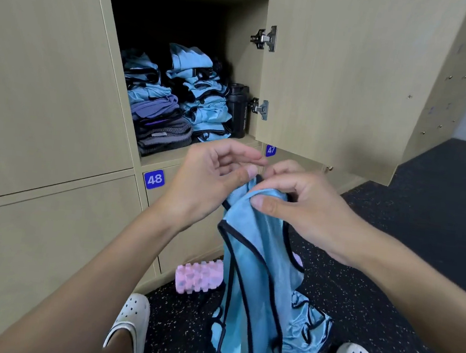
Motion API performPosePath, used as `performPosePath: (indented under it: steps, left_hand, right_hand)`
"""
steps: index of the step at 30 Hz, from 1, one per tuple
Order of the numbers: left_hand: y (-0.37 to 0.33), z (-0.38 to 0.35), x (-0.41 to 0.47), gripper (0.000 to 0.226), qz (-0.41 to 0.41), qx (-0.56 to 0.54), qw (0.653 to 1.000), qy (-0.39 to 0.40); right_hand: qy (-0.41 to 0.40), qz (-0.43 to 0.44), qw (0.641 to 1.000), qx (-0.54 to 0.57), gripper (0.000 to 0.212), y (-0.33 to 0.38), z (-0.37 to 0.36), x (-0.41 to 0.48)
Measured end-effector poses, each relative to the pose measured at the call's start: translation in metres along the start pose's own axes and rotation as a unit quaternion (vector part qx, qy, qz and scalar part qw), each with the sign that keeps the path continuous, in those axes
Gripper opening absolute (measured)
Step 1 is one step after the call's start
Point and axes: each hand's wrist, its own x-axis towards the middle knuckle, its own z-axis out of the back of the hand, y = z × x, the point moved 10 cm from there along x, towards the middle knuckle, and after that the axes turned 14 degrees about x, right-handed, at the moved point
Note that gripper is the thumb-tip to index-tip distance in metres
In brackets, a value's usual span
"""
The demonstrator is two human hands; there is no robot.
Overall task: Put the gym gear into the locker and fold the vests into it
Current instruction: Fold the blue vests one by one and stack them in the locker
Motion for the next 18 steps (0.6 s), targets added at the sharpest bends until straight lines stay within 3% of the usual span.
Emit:
performPosePath:
  steps: [5,9,14,18]
  left_hand:
    - [-0.006,-0.002,-0.002,0.019,-0.006,-0.022,0.999,0.023]
    - [-0.003,0.002,-0.003,0.021,-0.005,0.039,0.999,0.032]
    - [0.011,-0.003,-0.006,0.021,0.04,0.11,0.988,0.1]
    - [0.007,0.014,-0.003,0.024,0.013,0.165,0.985,0.053]
  right_hand:
    - [0.007,0.013,1.0,0.018,0.012,-0.004,-0.006,0.001]
    - [-0.043,0.007,0.999,0.016,0.01,-0.006,0.005,0.002]
    - [-0.083,0.023,0.996,0.004,0.014,-0.002,0.014,0.001]
    - [-0.096,0.035,0.994,-0.032,0.018,0.002,0.016,0.001]
